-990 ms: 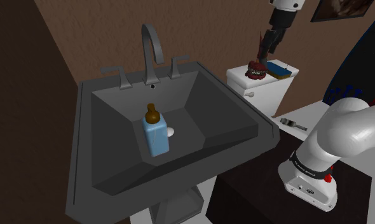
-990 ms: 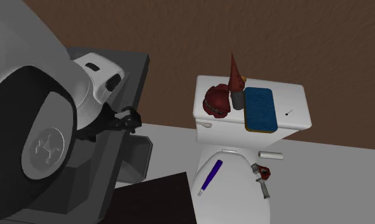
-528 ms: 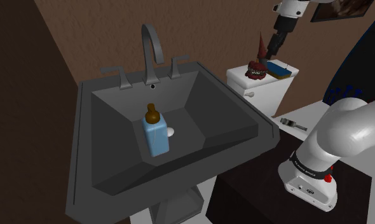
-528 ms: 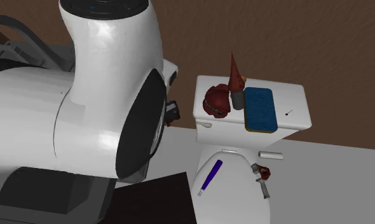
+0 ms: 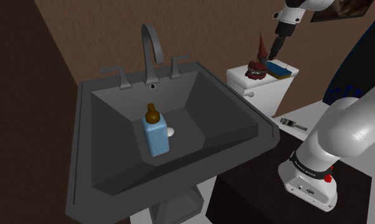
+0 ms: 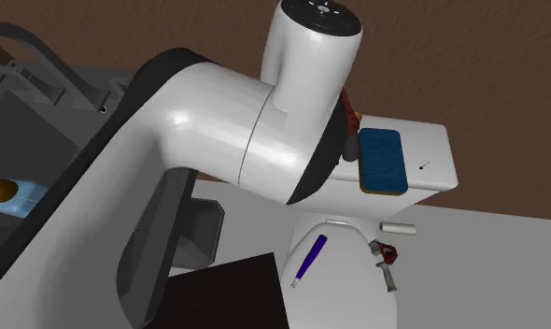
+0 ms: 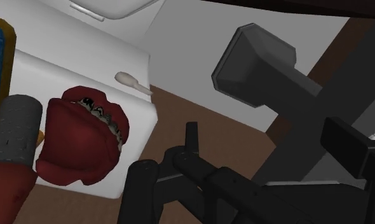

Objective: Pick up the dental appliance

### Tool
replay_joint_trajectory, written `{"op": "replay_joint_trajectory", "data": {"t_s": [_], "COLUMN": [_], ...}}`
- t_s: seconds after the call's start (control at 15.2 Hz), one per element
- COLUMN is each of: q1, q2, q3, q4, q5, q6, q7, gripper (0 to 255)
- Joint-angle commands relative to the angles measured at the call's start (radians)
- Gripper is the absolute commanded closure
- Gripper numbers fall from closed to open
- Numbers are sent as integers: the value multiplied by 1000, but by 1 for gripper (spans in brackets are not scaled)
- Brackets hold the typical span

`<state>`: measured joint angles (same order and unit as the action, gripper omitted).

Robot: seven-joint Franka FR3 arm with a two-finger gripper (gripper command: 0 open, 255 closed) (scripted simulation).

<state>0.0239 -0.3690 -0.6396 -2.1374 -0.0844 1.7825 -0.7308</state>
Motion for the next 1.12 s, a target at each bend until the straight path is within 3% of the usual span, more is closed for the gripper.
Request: {"op": "replay_joint_trajectory", "data": {"t_s": [0.0, 0.2, 0.4, 0.53, 0.79, 0.92, 1.06], "q1": [18, 31, 10, -39, -187, -269, -295], "q2": [93, 242, 422, 549, 778, 882, 916], "q3": [-66, -156, -222, -234, -197, -165, -150], "q4": [63, 153, 261, 345, 538, 651, 679], "q5": [42, 133, 263, 355, 503, 558, 574], "q6": [7, 10, -11, -40, -119, -164, -166], "q7": [-93, -241, -404, -506, -657, -706, -720], "gripper": [0, 0, 0, 0, 0, 0, 0]}}
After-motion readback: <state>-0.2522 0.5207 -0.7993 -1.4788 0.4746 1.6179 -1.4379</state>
